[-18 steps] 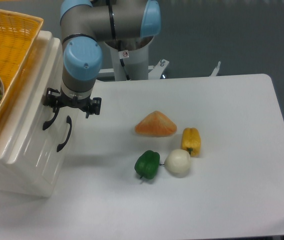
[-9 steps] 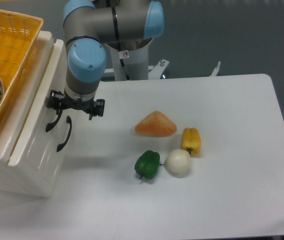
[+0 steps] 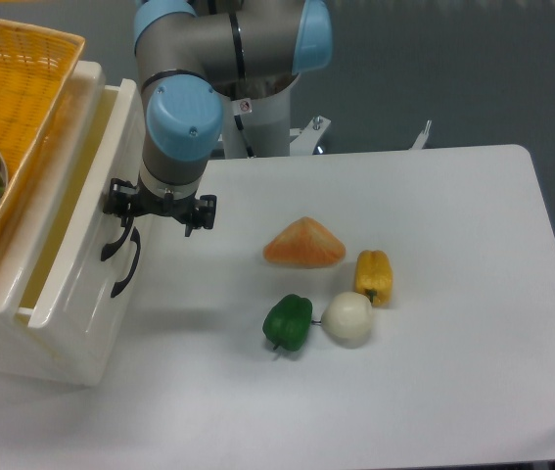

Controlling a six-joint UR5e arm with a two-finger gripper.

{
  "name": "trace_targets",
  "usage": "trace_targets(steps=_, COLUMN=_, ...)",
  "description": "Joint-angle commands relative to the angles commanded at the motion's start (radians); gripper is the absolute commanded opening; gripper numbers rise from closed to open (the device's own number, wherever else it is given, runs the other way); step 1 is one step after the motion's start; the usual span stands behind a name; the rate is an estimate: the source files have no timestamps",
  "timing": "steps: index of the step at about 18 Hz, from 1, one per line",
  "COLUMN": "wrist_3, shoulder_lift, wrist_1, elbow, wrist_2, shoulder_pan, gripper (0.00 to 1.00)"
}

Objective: Slide the top white drawer open
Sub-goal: 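Pull the handle outward to slide the upper drawer open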

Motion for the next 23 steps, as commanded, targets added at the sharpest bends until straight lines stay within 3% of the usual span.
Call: trace_targets(steps=23, wrist_3=0.127, shoulder_lift=0.000, wrist_1=-0.006, elbow=-0.003, wrist_2=0.040, shoulder_pan=0.115, gripper=1.00)
